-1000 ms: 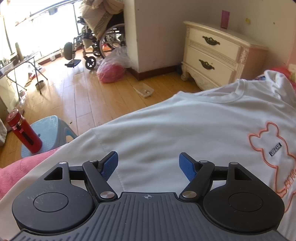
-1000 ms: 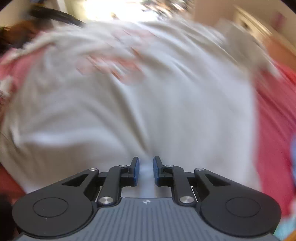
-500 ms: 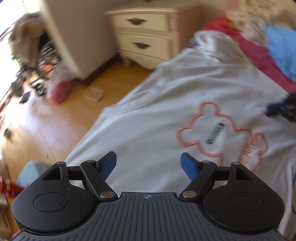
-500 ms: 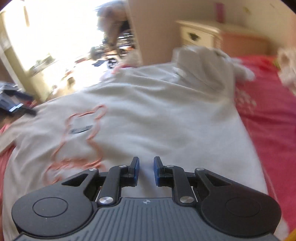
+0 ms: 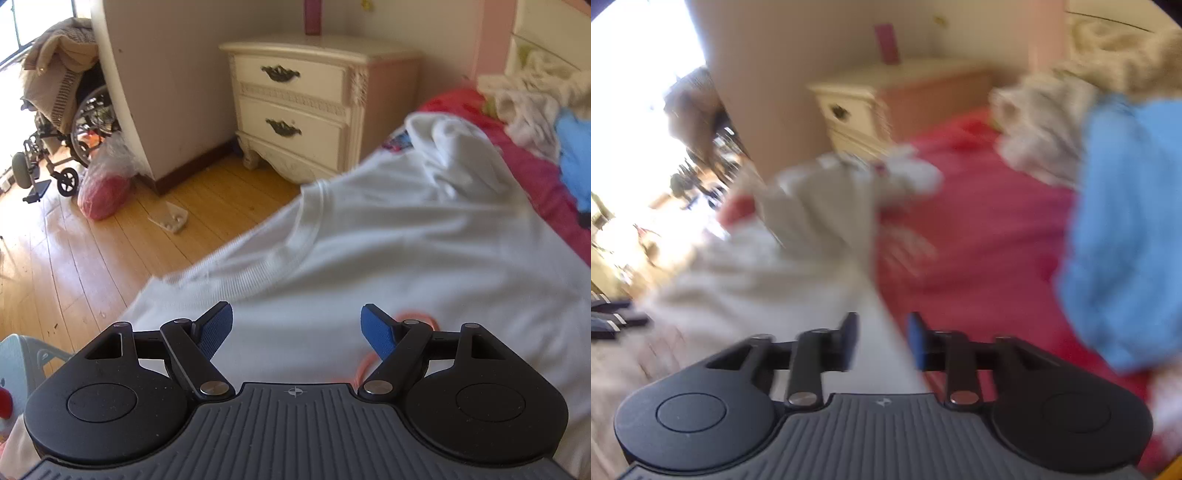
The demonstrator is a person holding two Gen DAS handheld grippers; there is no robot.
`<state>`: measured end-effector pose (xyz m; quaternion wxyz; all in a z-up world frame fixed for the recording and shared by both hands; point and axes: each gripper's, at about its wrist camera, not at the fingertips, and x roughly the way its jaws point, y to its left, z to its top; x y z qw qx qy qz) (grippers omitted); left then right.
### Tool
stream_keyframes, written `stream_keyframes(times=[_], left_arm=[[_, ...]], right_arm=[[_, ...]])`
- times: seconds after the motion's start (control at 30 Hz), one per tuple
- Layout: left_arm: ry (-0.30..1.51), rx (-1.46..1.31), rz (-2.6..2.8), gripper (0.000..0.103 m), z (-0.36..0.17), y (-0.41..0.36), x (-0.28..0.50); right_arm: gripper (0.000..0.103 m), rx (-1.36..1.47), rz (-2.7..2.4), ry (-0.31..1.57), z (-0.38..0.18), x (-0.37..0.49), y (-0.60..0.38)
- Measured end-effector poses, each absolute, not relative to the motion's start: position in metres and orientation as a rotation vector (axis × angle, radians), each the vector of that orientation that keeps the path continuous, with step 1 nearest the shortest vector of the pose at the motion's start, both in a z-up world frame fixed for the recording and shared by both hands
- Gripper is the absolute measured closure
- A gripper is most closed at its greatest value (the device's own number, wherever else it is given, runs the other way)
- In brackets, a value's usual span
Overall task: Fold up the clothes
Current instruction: 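Grasp the T-shirt sleeve with the right gripper and lift it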
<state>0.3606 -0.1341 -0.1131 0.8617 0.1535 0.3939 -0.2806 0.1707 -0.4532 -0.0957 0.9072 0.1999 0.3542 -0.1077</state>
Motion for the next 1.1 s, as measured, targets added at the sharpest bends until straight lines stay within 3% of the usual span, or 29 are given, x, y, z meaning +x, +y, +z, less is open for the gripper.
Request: stream_keyframes(times=[0.1,0.17,0.27,0.5,0.73,0.8,0.87,0.9,1.0,1.03,1.07,1.1], left_arm=[[0.814,0.301,-0.581,0.026,-0.116,-0.141,0.371],[0.801,0.291,-0.577,0.026,-0.119,-0.146,0.376],[0.793,0.269,-0.576,0.026,-0.124,-0.154,0.384],[0.764,0.222,-0.611,0.026,-0.133,-0.169,0.394],[0.773,0.216,-0.626,0.026,-0.144,-0.176,0.399],[0.775,0.215,-0.625,0.026,-0.146,-0.176,0.400],[0.777,0.214,-0.623,0.026,-0.147,-0.176,0.400],[0.777,0.214,-0.622,0.026,-0.147,-0.176,0.400],[0.777,0.220,-0.616,0.026,-0.148,-0.178,0.399],[0.778,0.222,-0.614,0.026,-0.149,-0.178,0.399],[0.779,0.226,-0.610,0.026,-0.149,-0.179,0.399],[0.781,0.229,-0.607,0.026,-0.149,-0.180,0.398]], right_arm=[[0.053,0.467,-0.186,0.692,-0.093,0.214,-0.461],[0.043,0.427,-0.193,0.691,-0.094,0.241,-0.466],[0.037,0.403,-0.227,0.684,-0.099,0.275,-0.479],[0.036,0.749,-0.372,0.665,-0.114,0.299,-0.538],[0.037,0.808,-0.453,0.766,-0.143,0.322,-0.563],[0.047,0.801,-0.430,0.768,-0.146,0.328,-0.563],[0.068,0.780,-0.405,0.765,-0.147,0.333,-0.560],[0.073,0.781,-0.387,0.768,-0.147,0.334,-0.559],[0.077,0.788,-0.350,0.778,-0.146,0.336,-0.554],[0.081,0.775,-0.342,0.773,-0.143,0.335,-0.551],[0.093,0.749,-0.340,0.757,-0.139,0.333,-0.549],[0.095,0.723,-0.337,0.741,-0.135,0.332,-0.546]])
